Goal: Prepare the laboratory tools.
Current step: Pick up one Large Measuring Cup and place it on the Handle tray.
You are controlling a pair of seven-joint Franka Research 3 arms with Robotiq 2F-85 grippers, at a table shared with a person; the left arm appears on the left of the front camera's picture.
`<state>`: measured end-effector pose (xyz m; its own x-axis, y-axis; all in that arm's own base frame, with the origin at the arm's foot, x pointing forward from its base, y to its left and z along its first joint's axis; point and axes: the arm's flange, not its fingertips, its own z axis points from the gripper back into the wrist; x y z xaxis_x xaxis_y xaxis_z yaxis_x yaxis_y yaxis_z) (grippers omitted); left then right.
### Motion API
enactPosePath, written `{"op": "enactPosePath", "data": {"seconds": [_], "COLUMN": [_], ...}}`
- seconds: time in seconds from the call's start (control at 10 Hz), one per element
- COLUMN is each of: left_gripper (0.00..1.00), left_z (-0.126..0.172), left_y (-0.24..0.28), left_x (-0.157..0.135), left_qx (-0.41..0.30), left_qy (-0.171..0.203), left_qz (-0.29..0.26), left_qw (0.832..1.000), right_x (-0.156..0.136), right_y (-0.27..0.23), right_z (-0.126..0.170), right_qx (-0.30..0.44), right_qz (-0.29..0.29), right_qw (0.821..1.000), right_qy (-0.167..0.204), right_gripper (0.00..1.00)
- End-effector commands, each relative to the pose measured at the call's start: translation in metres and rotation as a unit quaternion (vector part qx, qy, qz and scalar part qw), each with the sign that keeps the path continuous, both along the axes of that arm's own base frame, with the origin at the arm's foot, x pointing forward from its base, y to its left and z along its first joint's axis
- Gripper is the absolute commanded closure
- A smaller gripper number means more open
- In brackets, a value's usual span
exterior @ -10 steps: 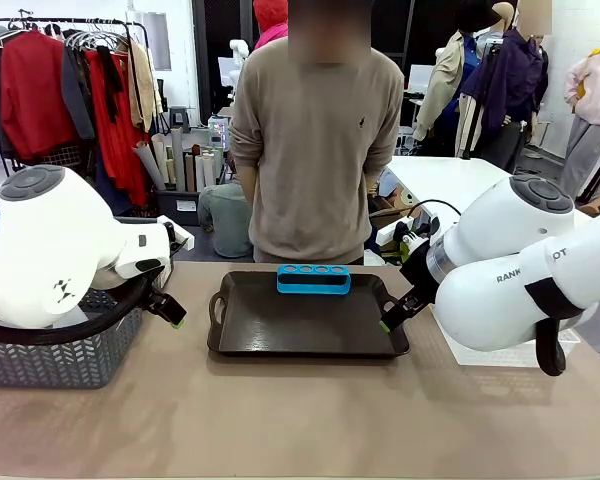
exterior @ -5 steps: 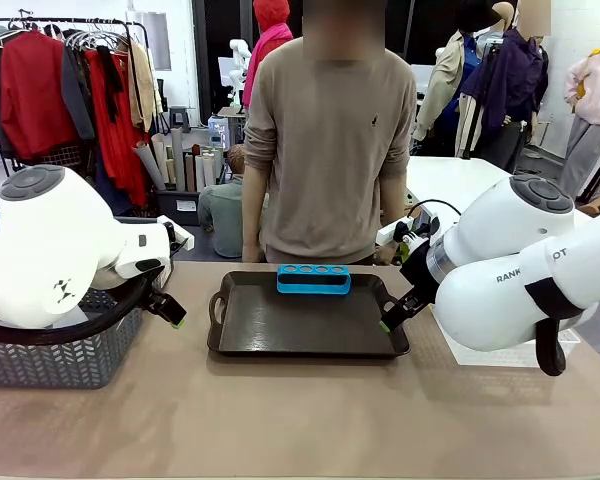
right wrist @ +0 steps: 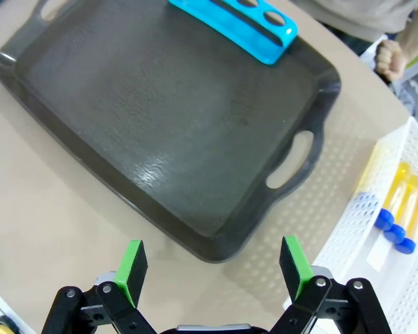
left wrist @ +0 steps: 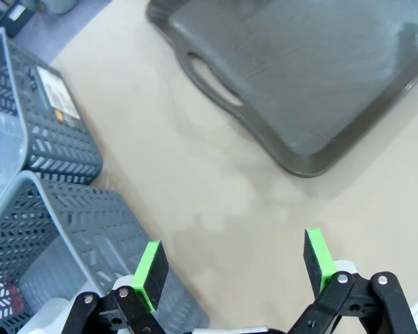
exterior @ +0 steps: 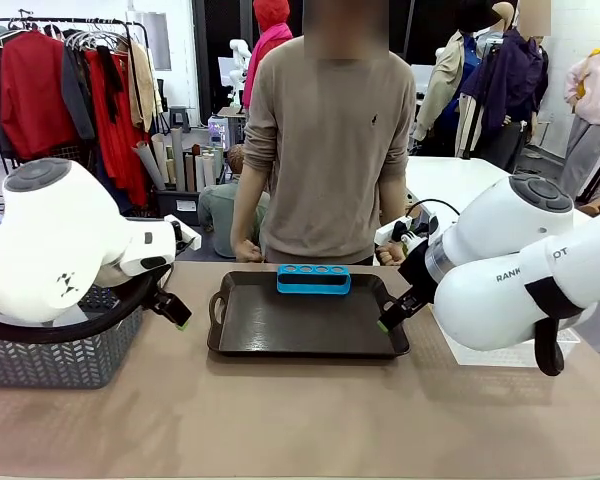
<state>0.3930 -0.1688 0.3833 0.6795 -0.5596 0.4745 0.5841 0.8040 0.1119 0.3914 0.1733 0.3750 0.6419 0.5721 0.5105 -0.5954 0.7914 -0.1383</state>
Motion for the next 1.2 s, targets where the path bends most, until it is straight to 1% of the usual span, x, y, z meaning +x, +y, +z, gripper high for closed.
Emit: {"op": "enactPosePath", "data": {"seconds": [0.0,0.1,0.2,0.3,0.4,0.5,0.6,0.7,0.9,1.0,1.1], "left_gripper": [0.0,0.0,0.0,0.0,0.0,0.0,0.0,0.0,0.0,0.0,0.0], "left_z": [0.035,0.053,0.069,0.088,0.11,0.129,0.143,0.162,0.185,0.19,0.186], "left_y": [0.012,0.017,0.02,0.028,0.04,0.053,0.065,0.079,0.099,0.103,0.1], "left_x": [-0.009,-0.016,-0.024,-0.029,-0.034,-0.034,-0.031,-0.026,-0.012,-0.005,-0.001], "left_qx": [-0.032,-0.037,-0.05,-0.063,-0.081,-0.085,-0.09,-0.093,-0.097,-0.101,-0.106], "left_qy": [0.026,0.016,0.007,0.001,-0.006,-0.019,-0.033,-0.049,-0.048,-0.05,-0.044], "left_qz": [-0.036,-0.045,-0.055,-0.069,-0.09,-0.098,-0.104,-0.11,-0.106,-0.108,-0.118], "left_qw": [0.999,0.998,0.997,0.996,0.993,0.991,0.99,0.988,0.988,0.988,0.986], "right_x": [-0.009,-0.021,-0.032,-0.045,-0.057,-0.066,-0.069,-0.068,-0.06,-0.054,-0.049], "right_y": [-0.01,-0.011,-0.018,-0.026,-0.039,-0.049,-0.06,-0.08,-0.113,-0.126,-0.131], "right_z": [0.03,0.046,0.067,0.089,0.114,0.135,0.151,0.174,0.205,0.217,0.221], "right_qx": [0.027,0.036,0.048,0.056,0.056,0.066,0.079,0.107,0.159,0.176,0.172], "right_qz": [0.036,0.053,0.057,0.061,0.041,0.05,0.057,0.074,0.082,0.077,0.081], "right_qw": [0.999,0.998,0.997,0.996,0.998,0.997,0.995,0.991,0.983,0.981,0.981], "right_qy": [0.017,0.023,0.026,0.02,-0.001,-0.001,0.011,0.026,0.039,0.031,0.025], "right_gripper": [0.0,0.0,0.0,0.0,0.0,0.0,0.0,0.0,0.0,0.0,0.0]}}
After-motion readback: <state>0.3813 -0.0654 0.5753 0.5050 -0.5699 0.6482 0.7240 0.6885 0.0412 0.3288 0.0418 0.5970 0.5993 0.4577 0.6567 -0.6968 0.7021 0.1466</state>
